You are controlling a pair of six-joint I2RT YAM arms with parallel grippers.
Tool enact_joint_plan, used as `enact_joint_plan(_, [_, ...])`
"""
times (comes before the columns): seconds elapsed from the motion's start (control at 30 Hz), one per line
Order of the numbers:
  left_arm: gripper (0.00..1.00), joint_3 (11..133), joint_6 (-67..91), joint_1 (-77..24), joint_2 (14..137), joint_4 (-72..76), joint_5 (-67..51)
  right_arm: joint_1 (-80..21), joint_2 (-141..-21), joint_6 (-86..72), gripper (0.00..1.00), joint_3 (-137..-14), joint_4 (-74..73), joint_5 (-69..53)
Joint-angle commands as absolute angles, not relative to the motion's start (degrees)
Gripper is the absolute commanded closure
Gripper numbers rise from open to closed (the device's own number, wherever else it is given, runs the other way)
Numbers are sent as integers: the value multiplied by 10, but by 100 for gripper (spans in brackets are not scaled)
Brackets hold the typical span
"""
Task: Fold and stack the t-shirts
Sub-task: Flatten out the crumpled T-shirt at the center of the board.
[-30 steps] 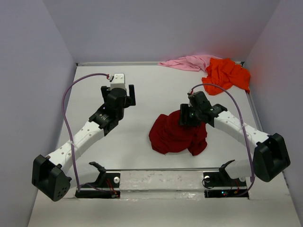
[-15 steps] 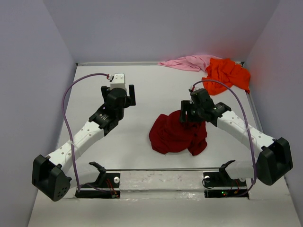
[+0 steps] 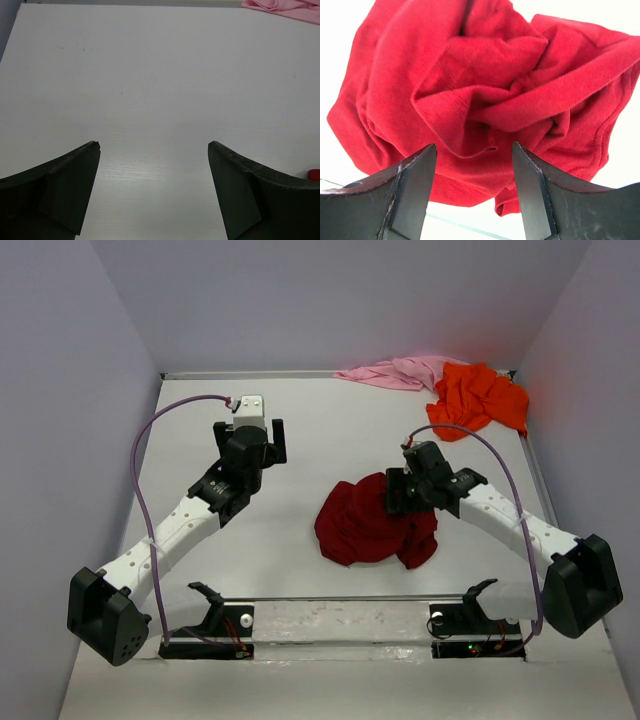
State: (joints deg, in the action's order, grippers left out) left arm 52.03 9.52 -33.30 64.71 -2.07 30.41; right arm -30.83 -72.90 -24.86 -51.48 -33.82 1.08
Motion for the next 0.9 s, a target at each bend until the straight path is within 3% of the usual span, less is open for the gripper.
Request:
enact_joint_plan(0.0, [1, 535, 96, -332, 640, -12, 306, -313, -725, -250, 33, -502, -307, 4])
enact_joint_plan(0.43, [1, 534, 97, -332, 640, -12, 304, -313, -793, -238, 35, -509, -260, 4])
enact_joint_plan(0.87, [1, 536, 96, -332, 641, -12, 304, -323, -780, -236, 39, -541, -283, -17])
